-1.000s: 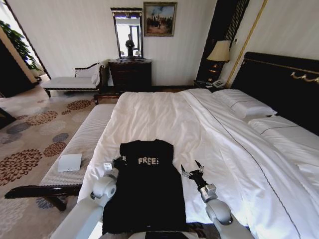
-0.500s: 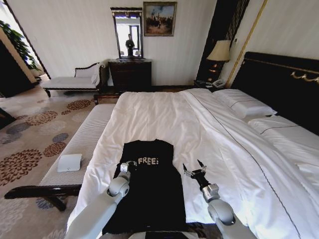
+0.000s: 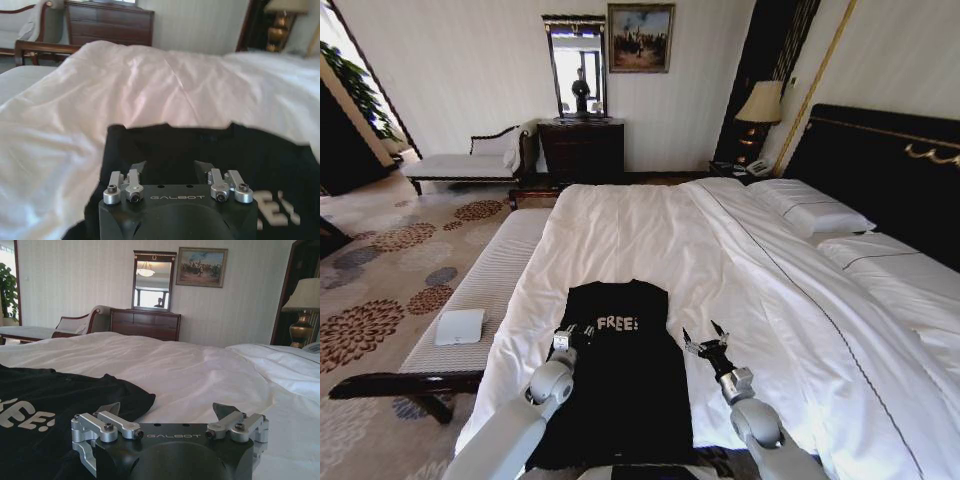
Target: Fold the clothes on the bed.
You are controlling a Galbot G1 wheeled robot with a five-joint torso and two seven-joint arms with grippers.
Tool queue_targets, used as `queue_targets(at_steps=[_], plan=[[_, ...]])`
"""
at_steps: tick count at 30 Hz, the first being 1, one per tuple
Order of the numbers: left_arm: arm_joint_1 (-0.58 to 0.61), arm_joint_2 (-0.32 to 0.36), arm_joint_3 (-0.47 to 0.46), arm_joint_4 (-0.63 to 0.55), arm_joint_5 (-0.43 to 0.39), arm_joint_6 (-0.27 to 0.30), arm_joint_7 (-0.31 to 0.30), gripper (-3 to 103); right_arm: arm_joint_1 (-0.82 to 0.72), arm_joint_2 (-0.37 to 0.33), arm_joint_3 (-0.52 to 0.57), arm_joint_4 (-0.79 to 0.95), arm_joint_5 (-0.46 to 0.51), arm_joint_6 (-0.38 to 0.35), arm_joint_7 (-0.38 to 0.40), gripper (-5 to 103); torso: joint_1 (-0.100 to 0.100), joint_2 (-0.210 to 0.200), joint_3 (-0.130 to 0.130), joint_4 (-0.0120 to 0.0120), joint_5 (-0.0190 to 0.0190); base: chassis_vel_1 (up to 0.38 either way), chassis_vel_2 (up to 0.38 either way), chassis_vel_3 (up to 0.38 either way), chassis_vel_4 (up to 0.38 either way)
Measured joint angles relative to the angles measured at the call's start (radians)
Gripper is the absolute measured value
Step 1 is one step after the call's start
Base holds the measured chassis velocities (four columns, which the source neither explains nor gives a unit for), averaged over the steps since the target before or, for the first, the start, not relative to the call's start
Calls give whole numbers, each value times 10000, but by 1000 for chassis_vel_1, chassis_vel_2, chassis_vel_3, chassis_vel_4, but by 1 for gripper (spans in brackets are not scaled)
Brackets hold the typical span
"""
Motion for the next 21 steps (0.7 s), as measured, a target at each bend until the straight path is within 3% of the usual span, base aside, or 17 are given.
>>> queue_targets(at_steps=[5,11,21], plan=[[-658,52,-684,691,-1403,-54,-52,79,-146,-26,91,107,-1,-24,18,100,-1,0,0,-1,0,0,0,0,0],[-1684,-139,-701,2150,-2149,-108,-54,98,-263,-109,244,215,36,-46,48,100,1,0,1,-1,-1,0,0,0,0],[-3099,-464,-288,4097,-1987,-262,519,102,-457,-180,480,334,101,-67,70,100,2,0,1,-3,0,0,0,0,0]])
